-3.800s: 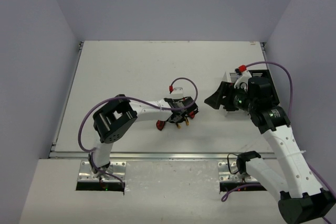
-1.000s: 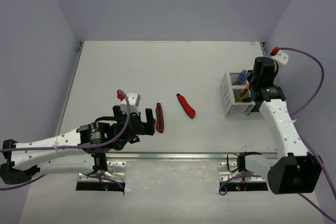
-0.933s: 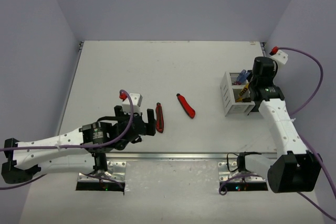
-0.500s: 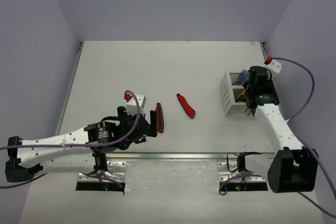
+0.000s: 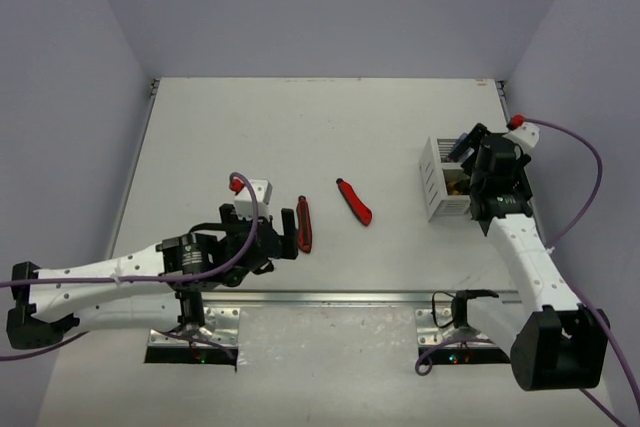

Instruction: Sort the tools into containers

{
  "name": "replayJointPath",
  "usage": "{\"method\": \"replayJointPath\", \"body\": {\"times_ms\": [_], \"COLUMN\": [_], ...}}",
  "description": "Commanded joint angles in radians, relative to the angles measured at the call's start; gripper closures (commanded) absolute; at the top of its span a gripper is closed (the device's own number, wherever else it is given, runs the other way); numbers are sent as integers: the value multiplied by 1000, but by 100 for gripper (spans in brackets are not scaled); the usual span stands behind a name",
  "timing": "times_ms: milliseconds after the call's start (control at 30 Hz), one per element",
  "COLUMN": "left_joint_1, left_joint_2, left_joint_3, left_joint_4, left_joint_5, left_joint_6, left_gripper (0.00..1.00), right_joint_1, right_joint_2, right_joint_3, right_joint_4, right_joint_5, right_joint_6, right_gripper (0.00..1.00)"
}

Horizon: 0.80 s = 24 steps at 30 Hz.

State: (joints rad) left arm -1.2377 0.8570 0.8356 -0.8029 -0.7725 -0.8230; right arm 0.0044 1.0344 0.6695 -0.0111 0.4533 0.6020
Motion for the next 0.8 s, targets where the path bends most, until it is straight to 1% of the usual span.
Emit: {"method": "replayJointPath", "body": {"times_ms": [0,33,67,100,167,200,233,267,333,367,467,533,567,633,700,767], "left_joint_1": [2,16,50,75,126,177,260,282,320,323,342,350,350,349,349,350], "left_joint_2": [61,95,127,164,205,253,295,338,406,463,573,692,692,795,847,876], "left_joint_3": [-29,-34,-35,-35,-38,-43,-50,-54,-41,-17,43,123,123,166,175,167], "left_joint_4": [28,32,38,58,113,156,225,280,334,352,380,384,377,370,367,363], "left_joint_5": [-65,-73,-69,-57,-22,12,71,120,152,155,184,203,203,229,238,240], "left_joint_6": [-119,-145,-170,-175,-158,-126,-64,-46,0,5,28,27,27,4,-24,-48], "left_gripper": [0,0,0,0,0,0,0,0,0,0,1,3,3,6,14,19], "right_joint_1": [0,3,13,19,32,42,59,62,90,101,140,169,169,185,191,194], "right_joint_2": [-51,-53,-53,-54,-58,-62,-68,-71,-67,-61,-52,-53,-53,-76,-95,-117], "right_joint_3": [131,167,219,256,283,304,327,335,334,319,283,242,242,190,168,166], "right_joint_4": [-124,-173,-226,-277,-332,-390,-432,-469,-511,-529,-544,-550,-543,-526,-522,-532], "right_joint_5": [-65,-81,-95,-117,-173,-215,-284,-359,-443,-483,-537,-586,-587,-648,-675,-692], "right_joint_6": [5,3,0,-8,-24,-33,-45,-58,-91,-100,-121,-130,-130,-122,-120,-124], "right_gripper": [10,8,3,1,1,1,1,1,1,1,1,1,1,1,1,1]}}
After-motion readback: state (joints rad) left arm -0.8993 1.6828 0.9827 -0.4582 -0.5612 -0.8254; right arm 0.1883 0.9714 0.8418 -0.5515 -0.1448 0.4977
